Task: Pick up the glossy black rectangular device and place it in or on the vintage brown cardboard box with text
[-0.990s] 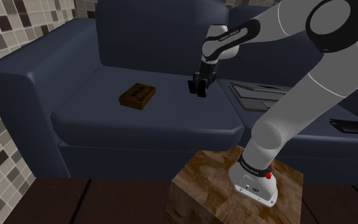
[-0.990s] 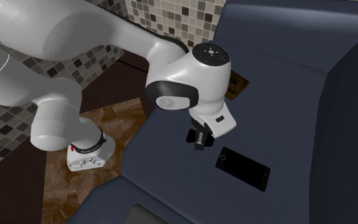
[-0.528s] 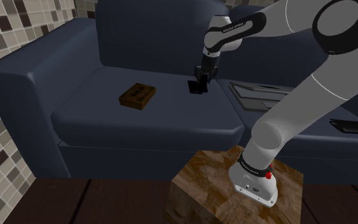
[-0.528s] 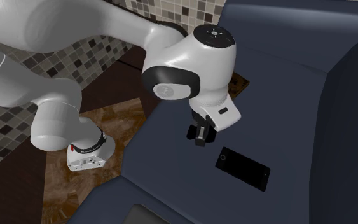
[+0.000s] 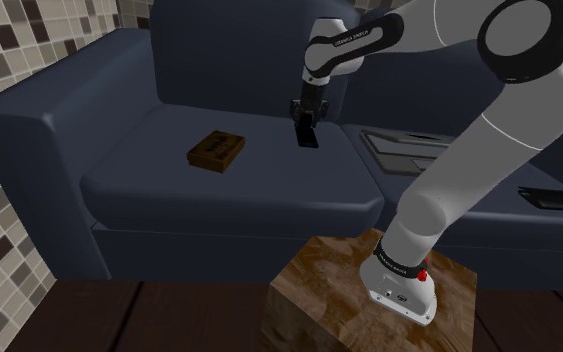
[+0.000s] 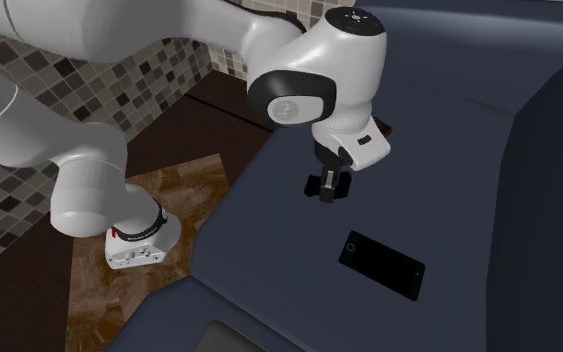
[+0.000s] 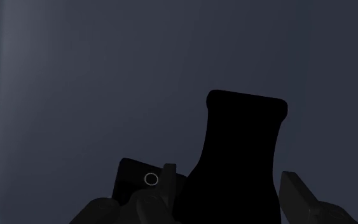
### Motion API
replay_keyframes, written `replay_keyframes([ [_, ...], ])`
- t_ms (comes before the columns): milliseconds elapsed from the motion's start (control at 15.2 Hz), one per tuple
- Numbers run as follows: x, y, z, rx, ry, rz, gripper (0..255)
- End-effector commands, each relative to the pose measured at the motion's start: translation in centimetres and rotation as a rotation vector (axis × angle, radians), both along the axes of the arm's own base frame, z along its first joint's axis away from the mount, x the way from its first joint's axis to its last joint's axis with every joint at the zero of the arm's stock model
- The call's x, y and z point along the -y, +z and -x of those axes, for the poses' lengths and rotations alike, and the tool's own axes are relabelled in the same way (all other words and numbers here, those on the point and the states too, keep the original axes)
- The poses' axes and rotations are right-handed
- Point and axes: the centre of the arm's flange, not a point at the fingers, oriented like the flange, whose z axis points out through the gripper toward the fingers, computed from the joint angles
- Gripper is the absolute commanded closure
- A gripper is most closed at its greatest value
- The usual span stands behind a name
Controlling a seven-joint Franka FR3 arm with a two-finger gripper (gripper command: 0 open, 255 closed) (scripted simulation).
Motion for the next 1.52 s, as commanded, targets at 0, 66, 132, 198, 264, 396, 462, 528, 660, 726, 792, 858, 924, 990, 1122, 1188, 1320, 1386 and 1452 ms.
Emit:
replay_keyframes([
  [0,-2.6,0.4,-2.1,0.000,-0.001,-0.001,255],
  [66,-3.5,0.4,-3.0,0.000,-0.001,-0.001,255],
  [132,-4.5,0.5,-3.9,0.000,-0.001,-0.001,255],
  [198,-5.5,0.5,-4.8,0.000,-0.001,-0.001,255],
  [264,-6.4,0.5,-5.7,0.000,-0.001,-0.001,255],
  [396,-8.3,0.5,-7.5,0.000,-0.001,-0.001,255],
  [462,-9.3,0.5,-8.4,0.000,-0.001,-0.001,255],
  [528,-10.3,0.5,-9.3,0.000,-0.001,-0.001,255],
  [660,-12.2,0.5,-11.1,0.000,-0.001,-0.001,255],
  [726,-13.2,0.5,-12.0,0.000,-0.001,-0.001,255],
  [792,-14.1,0.5,-12.9,0.000,-0.001,-0.001,255],
  [858,-15.1,0.5,-13.8,0.000,-0.001,-0.001,255],
  [924,-16.0,0.5,-14.7,0.000,-0.001,-0.001,255],
  [990,-17.0,0.6,-15.7,0.000,-0.001,-0.001,255],
  [1122,-18.9,0.6,-17.5,0.000,-0.001,-0.001,255],
  [1188,-19.9,0.6,-18.4,0.000,-0.001,-0.001,255],
  [1320,-21.8,0.6,-20.2,0.000,-0.001,-0.001,255],
  [1386,-22.7,0.6,-20.9,0.000,-0.001,-0.001,255],
  [1452,-22.7,0.1,-20.9,0.000,-0.001,-0.001,255],
])
